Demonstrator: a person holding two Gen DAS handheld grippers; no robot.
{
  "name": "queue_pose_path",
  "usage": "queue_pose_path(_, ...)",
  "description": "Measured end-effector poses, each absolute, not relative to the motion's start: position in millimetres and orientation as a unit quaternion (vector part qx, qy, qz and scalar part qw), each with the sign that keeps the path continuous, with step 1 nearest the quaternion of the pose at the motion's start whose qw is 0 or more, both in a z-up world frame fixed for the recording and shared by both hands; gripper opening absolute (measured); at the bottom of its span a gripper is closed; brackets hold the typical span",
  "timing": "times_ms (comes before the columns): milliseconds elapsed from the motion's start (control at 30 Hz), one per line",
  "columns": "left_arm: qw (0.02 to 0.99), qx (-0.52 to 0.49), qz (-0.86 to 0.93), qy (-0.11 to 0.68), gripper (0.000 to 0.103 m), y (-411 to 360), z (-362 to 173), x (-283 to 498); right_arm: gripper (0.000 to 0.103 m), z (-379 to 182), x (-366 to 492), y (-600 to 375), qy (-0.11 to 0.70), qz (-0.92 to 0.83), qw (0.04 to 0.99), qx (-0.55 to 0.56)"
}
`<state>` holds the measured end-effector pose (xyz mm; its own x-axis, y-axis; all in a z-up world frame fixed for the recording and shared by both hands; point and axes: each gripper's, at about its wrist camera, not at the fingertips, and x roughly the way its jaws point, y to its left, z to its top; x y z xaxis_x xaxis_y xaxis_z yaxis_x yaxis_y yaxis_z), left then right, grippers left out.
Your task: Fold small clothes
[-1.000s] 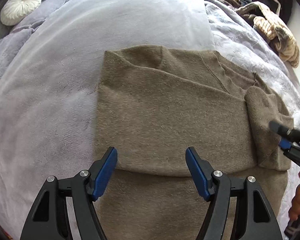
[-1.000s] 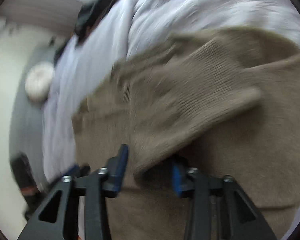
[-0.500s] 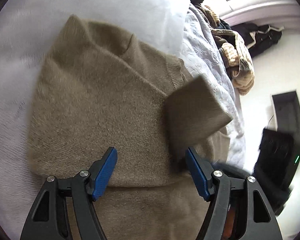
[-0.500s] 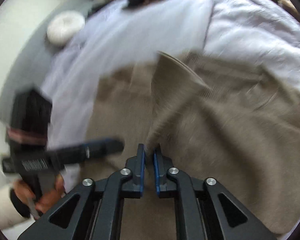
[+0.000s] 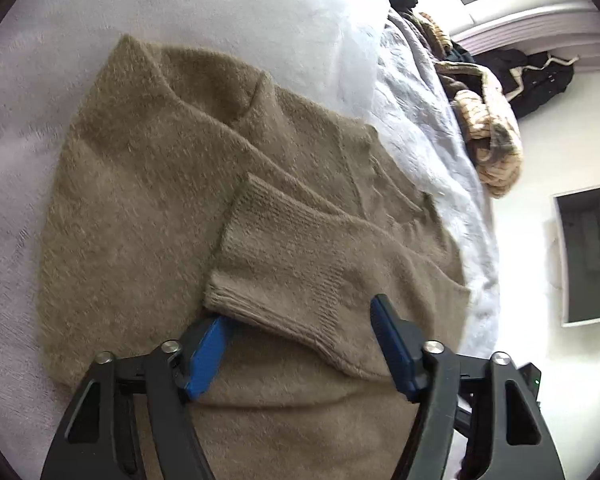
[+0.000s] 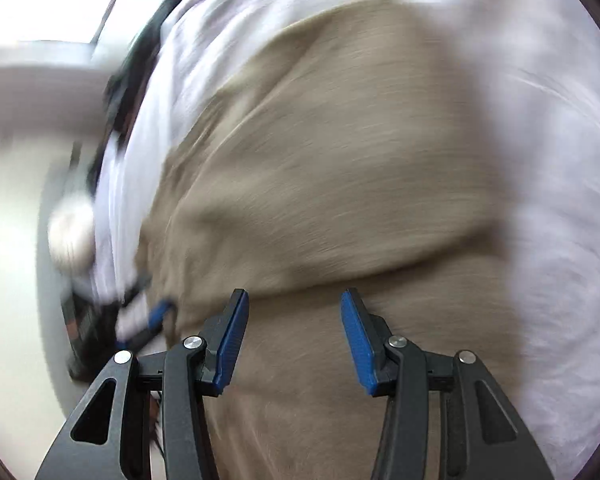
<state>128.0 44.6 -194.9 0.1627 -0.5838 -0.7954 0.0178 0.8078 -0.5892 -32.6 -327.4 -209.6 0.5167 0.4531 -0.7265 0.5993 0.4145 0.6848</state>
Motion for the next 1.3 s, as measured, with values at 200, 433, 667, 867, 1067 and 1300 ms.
queue_pose_path(200, 0.750, -0.194, -0.209, 0.597, 0.008, 38, -175, 124, 0.006, -209, -36, -359, 0.396, -0.094, 0.692, 0.596)
queue_pose_path(433, 0.752, -0.152, -0.212, 0.606, 0.008, 21, -182, 101, 0.009, -211, -32, -374, 0.503, -0.063, 0.723, 0.470)
queue_pose_path(667, 0.749, -0.163, -0.205, 0.609, 0.008, 30, -189, 95, 0.053, -186, -63, -383, 0.494, -0.040, 0.747, 0.443)
queue_pose_path(867, 0.754, -0.147, -0.199, 0.609, 0.008, 24, -186, 94, 0.056, -212, -21, -422, 0.471, -0.062, 0.724, 0.501)
queue_pose_path(1067, 0.765, -0.135, -0.198, 0.598, 0.008, 23, -174, 90, 0.008, -198, 5, -405, 0.515, -0.042, 0.747, 0.419)
queue_pose_path(1300, 0.768, -0.119, -0.174, 0.605, 0.008, 29, -188, 89, 0.009, -210, -1, -412, 0.550, -0.078, 0.748, 0.363)
